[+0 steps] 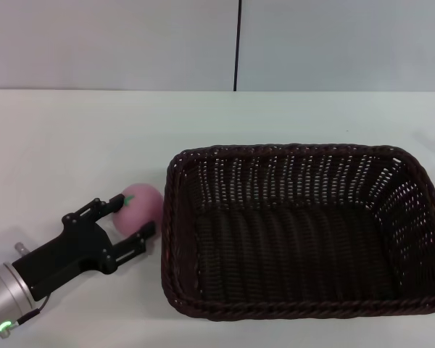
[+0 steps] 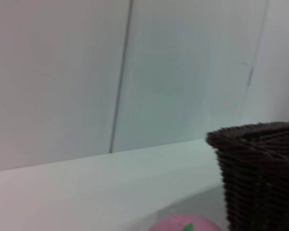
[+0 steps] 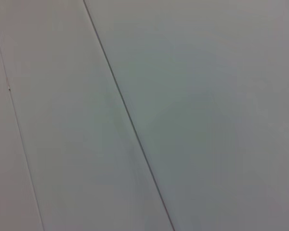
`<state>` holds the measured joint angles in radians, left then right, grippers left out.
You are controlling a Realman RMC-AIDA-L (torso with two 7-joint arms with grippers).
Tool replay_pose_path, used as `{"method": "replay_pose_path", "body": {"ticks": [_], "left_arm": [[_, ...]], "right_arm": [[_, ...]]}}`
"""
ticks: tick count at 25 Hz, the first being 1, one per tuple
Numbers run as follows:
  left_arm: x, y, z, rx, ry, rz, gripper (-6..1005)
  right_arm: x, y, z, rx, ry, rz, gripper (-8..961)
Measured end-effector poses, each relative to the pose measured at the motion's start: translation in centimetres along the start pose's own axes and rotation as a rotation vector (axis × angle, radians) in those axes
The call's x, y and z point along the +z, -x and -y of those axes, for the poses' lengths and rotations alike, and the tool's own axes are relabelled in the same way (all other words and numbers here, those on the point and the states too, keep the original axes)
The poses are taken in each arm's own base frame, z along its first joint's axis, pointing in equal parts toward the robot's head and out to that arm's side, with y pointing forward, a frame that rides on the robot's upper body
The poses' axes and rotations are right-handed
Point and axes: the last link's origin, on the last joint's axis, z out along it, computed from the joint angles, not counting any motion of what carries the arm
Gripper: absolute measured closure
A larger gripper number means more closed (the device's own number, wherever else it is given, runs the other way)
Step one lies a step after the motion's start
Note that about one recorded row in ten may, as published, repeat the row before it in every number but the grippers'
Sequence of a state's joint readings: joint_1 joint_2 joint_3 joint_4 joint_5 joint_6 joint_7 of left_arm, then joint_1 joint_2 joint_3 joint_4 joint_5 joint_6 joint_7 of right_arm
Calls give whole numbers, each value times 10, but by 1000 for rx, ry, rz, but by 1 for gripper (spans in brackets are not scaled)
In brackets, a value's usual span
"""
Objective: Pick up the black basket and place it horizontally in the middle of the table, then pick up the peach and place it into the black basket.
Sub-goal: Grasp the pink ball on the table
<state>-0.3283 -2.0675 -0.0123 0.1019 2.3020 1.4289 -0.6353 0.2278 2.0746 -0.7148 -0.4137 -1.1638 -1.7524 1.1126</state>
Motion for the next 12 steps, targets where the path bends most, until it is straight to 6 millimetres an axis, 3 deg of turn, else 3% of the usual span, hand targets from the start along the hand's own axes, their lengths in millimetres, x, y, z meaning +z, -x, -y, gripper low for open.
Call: {"method": "replay_pose_path", "body": {"ticks": [1,12], "left_arm": [[0,0,0,1,-4,-1,170],[1,-1,3,59,-17,3,602]], "right_arm": [[0,0,0,0,-1,0,274],[-3,-5,1,5,-24,-7,273]]}}
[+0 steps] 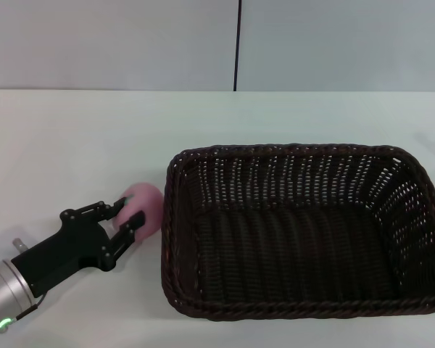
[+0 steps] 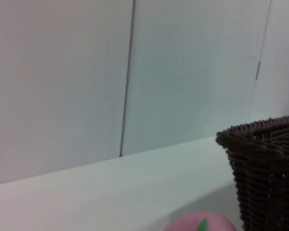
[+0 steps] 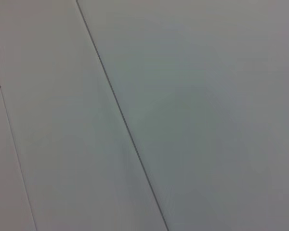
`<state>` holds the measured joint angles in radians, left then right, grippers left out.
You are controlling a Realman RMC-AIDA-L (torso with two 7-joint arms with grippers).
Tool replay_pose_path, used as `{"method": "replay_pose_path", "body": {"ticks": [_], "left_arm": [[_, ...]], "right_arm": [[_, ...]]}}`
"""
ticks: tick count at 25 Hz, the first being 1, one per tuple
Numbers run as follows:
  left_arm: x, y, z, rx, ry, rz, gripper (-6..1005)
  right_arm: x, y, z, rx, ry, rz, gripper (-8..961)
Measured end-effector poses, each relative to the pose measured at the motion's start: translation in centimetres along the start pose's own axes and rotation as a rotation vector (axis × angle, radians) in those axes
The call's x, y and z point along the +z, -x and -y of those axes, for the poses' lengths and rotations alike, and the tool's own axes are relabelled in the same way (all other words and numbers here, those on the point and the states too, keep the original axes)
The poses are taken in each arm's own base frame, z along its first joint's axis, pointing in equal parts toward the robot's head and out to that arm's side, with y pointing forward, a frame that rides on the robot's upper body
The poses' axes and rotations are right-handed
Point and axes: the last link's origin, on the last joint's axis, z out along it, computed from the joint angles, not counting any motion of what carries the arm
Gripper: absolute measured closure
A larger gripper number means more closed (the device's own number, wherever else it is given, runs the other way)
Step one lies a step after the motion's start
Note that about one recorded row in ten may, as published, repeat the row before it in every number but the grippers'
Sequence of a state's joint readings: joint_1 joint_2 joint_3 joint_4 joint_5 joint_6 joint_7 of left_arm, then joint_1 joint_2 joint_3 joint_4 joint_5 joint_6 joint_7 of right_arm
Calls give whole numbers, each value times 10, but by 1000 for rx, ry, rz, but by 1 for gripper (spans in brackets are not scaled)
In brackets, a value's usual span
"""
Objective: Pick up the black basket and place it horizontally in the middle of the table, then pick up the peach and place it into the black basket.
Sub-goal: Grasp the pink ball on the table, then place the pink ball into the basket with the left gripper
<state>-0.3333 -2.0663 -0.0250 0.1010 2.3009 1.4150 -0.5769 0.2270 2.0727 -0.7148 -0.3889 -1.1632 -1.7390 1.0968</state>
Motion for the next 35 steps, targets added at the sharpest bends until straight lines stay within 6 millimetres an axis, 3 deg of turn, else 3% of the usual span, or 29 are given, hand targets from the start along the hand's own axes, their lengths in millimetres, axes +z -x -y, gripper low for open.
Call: {"method": "replay_pose_path", "body": {"ticks": [5,9,16,21,27,31,32,35], "left_arm": [[-4,-5,5,-2,-29,-36,709],[-10,-11,10,-1,-56,-81,725],[-25,-41,27,31,-119,-257,753],[-22,-62,20,45,-42,-377,821],[5,-78,-18,16,197,-484,863],[17,-77,-31,37,276,-460,892],[35,-71,-55,83,369,-426,899],[42,-69,-65,97,395,-415,918]], "right_arm": [[-1,0,1,2,-12,4,273],[-2,-1,1,5,-20,8,273],[-3,1,3,-3,-33,27,274],[-1,3,2,-5,-20,34,273],[2,6,1,-10,-6,54,274],[2,6,1,-10,-5,58,274],[2,6,1,-9,-8,63,274],[1,7,1,-9,-9,68,274]]}}
